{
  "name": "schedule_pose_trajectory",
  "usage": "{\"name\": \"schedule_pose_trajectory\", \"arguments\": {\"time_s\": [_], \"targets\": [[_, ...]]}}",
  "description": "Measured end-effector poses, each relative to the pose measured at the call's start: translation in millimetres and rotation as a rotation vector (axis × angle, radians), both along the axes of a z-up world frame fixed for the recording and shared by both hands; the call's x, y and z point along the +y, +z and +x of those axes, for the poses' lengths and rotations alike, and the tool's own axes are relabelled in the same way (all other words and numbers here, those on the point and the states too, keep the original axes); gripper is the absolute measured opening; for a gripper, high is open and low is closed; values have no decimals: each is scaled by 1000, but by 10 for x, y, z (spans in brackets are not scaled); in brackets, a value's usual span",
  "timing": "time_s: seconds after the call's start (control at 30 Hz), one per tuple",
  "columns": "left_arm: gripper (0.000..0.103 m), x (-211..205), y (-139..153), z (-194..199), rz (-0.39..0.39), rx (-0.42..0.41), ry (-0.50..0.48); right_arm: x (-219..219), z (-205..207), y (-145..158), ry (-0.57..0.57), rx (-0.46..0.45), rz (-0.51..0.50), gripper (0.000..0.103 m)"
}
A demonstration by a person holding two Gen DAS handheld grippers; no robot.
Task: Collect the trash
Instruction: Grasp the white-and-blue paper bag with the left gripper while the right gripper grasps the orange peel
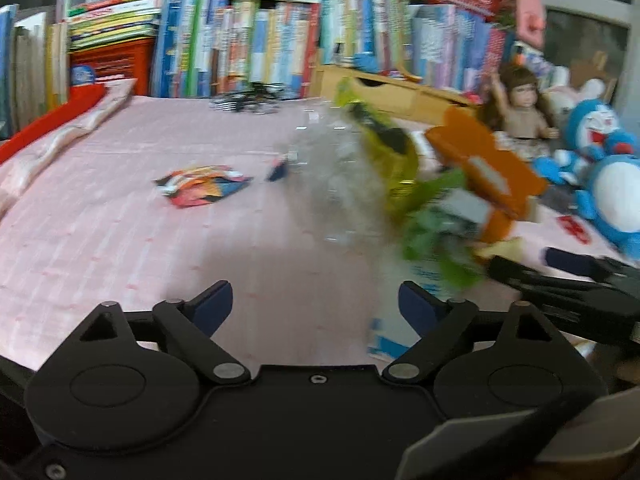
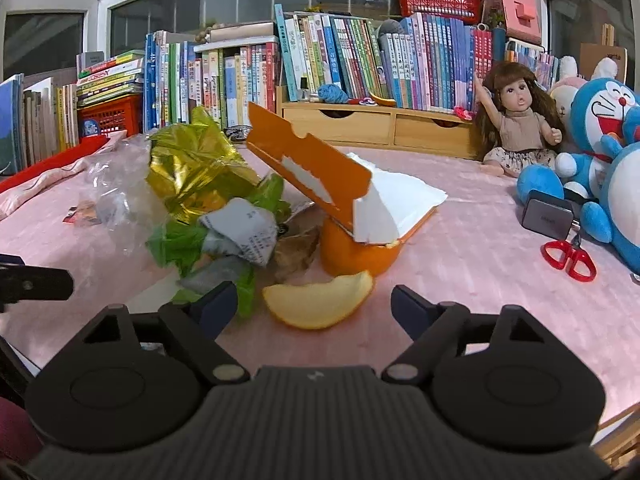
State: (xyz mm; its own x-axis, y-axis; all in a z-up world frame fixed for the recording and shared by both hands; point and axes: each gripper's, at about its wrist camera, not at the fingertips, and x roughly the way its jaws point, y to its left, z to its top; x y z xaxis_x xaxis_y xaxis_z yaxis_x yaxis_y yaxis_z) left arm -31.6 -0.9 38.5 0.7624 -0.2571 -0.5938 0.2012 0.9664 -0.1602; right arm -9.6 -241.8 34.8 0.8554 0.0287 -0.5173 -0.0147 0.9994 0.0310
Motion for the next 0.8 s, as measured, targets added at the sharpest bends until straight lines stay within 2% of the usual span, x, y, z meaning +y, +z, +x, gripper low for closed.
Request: {"name": "schedule_pose_trajectory", "arguments": {"time_s": [0.2, 0.4, 0.5, 0.6, 0.67, 0.73, 0.77, 0.8], "targets": [[79, -181, 16, -213, -15, -13, -125, -70, 100, -78, 26, 34, 6, 87], [79, -440, -116, -267, 60, -32, -199, -87, 227, -177, 79, 76, 30, 84], [79, -542, -233, -178, 93, -3, -204, -79, 266, -190, 90, 73, 26, 83], [80, -616, -342, -88, 106, 18, -201, -77, 290, -180, 95, 72, 31, 75], [79, -653, -386, -66, 123, 3, -196, -82, 292, -169, 95, 71, 40, 70], [65, -691, -391, -47, 135, -3, -187, -82, 282, -158, 95, 68, 43, 67], [51, -694, -381, -48, 130, -5, -185, -82, 269, -158, 94, 64, 42, 66], [49, -694, -363, -47, 120, -6, -181, -83, 255, -155, 94, 60, 42, 65]]}}
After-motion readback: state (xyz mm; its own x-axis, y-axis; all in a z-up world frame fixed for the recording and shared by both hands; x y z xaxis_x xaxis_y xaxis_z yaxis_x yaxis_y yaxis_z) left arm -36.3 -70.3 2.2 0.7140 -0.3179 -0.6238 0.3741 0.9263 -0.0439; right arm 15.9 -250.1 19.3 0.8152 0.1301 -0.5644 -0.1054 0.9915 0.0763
